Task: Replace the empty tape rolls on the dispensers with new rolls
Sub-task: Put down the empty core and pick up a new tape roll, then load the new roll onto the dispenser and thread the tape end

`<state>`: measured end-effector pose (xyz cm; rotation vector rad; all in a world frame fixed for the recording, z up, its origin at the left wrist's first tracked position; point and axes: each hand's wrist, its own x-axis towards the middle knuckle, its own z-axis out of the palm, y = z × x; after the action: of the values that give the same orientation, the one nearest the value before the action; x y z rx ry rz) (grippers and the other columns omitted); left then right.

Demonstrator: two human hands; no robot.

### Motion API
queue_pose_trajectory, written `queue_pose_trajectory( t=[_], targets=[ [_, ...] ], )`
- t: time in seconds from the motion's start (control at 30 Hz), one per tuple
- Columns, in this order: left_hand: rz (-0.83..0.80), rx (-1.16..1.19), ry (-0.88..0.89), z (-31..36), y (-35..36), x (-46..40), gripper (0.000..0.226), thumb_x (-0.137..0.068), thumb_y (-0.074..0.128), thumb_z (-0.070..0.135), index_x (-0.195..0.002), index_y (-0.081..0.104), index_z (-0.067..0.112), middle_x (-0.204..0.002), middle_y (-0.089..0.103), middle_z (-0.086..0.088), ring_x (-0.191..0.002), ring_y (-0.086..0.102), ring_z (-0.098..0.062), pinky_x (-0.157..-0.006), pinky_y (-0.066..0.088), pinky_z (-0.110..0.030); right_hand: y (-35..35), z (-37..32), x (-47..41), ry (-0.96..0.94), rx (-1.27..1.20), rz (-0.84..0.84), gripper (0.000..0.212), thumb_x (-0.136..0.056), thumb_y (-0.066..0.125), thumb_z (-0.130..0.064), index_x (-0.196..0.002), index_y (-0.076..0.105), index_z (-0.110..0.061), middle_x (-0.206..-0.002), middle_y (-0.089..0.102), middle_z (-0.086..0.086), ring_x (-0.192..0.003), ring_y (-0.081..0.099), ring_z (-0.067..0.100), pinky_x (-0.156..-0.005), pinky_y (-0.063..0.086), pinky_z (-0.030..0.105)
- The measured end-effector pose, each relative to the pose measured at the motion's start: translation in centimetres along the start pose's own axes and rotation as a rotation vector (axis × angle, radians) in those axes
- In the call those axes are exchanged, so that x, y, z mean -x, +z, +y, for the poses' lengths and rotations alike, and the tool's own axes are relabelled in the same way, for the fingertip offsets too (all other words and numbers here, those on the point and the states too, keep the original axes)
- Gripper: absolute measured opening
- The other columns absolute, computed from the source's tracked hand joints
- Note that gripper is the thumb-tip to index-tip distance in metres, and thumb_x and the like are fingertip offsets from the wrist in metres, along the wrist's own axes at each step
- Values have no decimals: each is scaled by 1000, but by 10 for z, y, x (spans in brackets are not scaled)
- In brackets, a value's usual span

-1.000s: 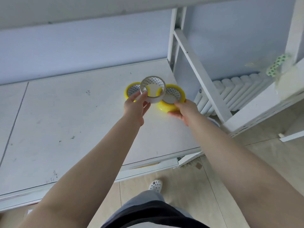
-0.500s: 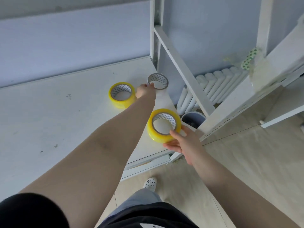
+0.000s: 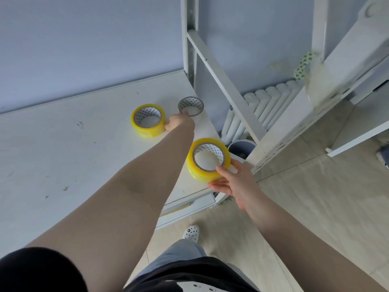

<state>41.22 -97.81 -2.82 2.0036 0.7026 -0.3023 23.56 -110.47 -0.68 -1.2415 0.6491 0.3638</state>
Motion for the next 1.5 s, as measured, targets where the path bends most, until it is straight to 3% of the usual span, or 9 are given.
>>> queue_pose_trajectory(
  t=[0.2, 0.47, 0.67, 0.8, 0.93, 1.0, 1.07, 1.23, 1.5],
  targets=[
    [-114, 438, -3, -47, -36, 49, 47, -94, 48, 44, -120, 57, 6, -89, 54, -3, -90, 58, -24, -91, 46, -36, 2, 6, 6, -2, -22, -44, 47, -90, 64, -17, -134, 48, -16, -113, 67, 23, -78, 74, 37, -61, 61, 32],
    [-454, 742, 89, -156, -89, 171, 34, -91, 58, 16, -122, 60, 1, -123, 66, -11, -116, 60, -24, -107, 42, -37, 29, 34, 48, 143, -115, -218, 39, -95, 56, -17, -127, 49, 4, -91, 67, 27, -60, 73, 28, -51, 58, 25],
    [-204, 853, 137, -215, -139, 222, 24, -90, 60, 11, -110, 62, -1, -104, 68, -15, -95, 65, -24, -92, 52, -33, 70, 81, 93, 198, 458, -335, 49, -91, 56, -45, -109, 63, 0, -64, 71, 10, -50, 65, 16, -44, 52, 21],
    [-69, 869, 93, -260, -185, 243, 20, -88, 64, 17, -102, 65, 2, -91, 71, -8, -81, 68, -20, -73, 55, -25, 101, 114, 110, -115, 763, -357, 60, -86, 58, -53, -127, 56, -11, -93, 65, 3, -68, 62, 13, -51, 44, 19],
    [17, 940, 54, -313, -231, 260, 17, -89, 65, 21, -95, 69, 5, -86, 74, -6, -80, 68, -22, -76, 54, -29, 150, 153, 142, -195, 770, -590, 63, -80, 65, -56, -133, 50, -26, -123, 57, -1, -97, 58, 4, -65, 47, 12],
    [45, 985, 16, -343, -257, 268, 20, -91, 62, 21, -100, 67, 3, -91, 73, -9, -81, 69, -21, -76, 57, -28, 177, 182, 155, -98, 713, -610, 66, -66, 72, -65, -122, 57, -33, -128, 60, 5, -107, 60, 15, -79, 58, 32],
    [75, 1033, -29, -377, -286, 278, 27, -92, 59, 21, -108, 63, 0, -96, 71, -11, -81, 70, -20, -74, 57, -27, 205, 214, 167, 111, 618, -617, 46, -74, 71, -56, -111, 64, -29, -121, 65, 12, -99, 64, 26, -82, 59, 42],
    [140, 1132, -115, -473, -363, 303, 19, -92, 59, 23, -102, 64, 7, -85, 74, -3, -73, 71, -14, -73, 57, -28, 277, 298, 208, 311, 507, -684, 18, -92, 59, -26, -105, 67, -16, -101, 70, 16, -77, 71, 27, -71, 61, 32],
    [267, 1259, -186, -567, -461, 319, 27, -93, 58, 26, -108, 61, 5, -87, 72, -3, -72, 71, -11, -68, 56, -25, 384, 384, 253, 342, 606, -792, 26, -93, 57, -16, -118, 63, -12, -102, 70, 13, -85, 70, 25, -76, 61, 31]
  ],
)
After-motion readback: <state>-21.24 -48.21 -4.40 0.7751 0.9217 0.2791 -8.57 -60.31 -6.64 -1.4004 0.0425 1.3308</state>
